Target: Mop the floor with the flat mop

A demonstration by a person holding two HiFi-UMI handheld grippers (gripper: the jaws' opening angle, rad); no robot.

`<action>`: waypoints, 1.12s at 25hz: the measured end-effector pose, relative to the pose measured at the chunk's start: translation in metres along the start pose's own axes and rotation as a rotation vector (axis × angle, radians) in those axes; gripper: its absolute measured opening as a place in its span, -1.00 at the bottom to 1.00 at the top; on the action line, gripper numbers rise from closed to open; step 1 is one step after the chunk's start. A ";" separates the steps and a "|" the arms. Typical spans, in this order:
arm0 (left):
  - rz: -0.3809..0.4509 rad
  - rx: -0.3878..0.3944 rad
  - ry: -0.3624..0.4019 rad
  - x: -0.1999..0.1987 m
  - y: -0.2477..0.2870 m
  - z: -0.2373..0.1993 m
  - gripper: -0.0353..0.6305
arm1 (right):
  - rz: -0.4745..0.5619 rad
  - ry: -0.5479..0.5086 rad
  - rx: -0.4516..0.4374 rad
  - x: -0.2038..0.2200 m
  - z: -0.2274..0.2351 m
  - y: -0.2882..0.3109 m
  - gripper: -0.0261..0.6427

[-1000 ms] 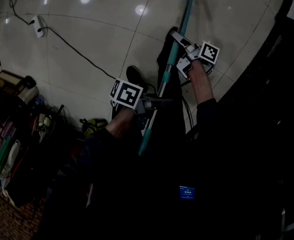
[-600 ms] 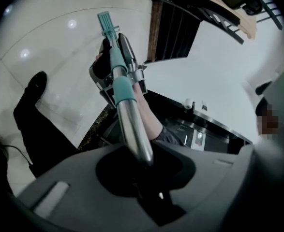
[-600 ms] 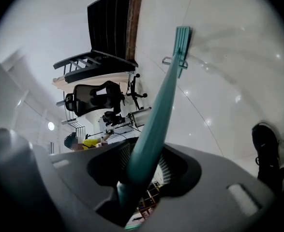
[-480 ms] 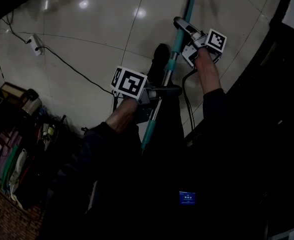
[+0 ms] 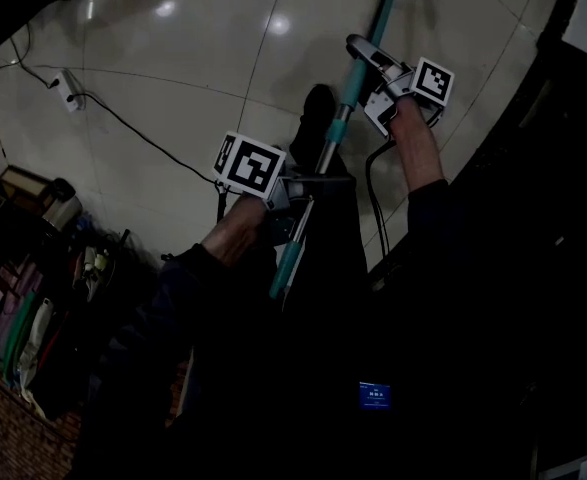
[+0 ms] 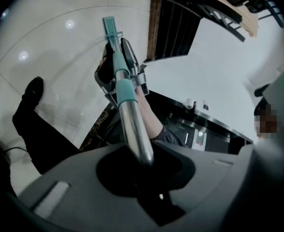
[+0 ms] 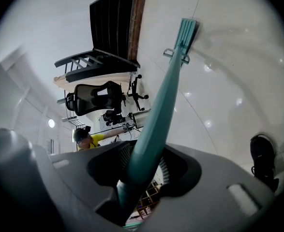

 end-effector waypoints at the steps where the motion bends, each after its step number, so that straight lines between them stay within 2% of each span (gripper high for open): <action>1: -0.002 0.001 -0.004 0.017 0.000 -0.001 -0.65 | -0.006 -0.003 -0.003 0.015 0.001 -0.008 -0.38; 7: -0.027 0.008 -0.025 0.112 -0.023 -0.005 -0.66 | -0.044 -0.005 -0.008 0.111 0.005 -0.033 -0.37; 15: 0.001 0.015 -0.035 0.215 -0.082 -0.022 -0.65 | -0.045 0.035 -0.029 0.234 0.020 -0.039 -0.37; 24: -0.011 -0.008 -0.060 0.285 -0.135 -0.069 -0.65 | -0.055 0.068 -0.028 0.327 0.073 -0.026 -0.37; 28: -0.021 -0.015 -0.076 0.297 -0.148 -0.085 -0.63 | -0.056 0.092 -0.017 0.347 0.094 -0.022 -0.37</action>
Point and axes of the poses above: the fingertips, and each gripper's own axes: y forward along the fingers, z to its right, x out of its underside, the point moved 2 cm from there along -y, backward along the fingers, and after that the axes turned 10 degrees about x, right-handed, at the moved point
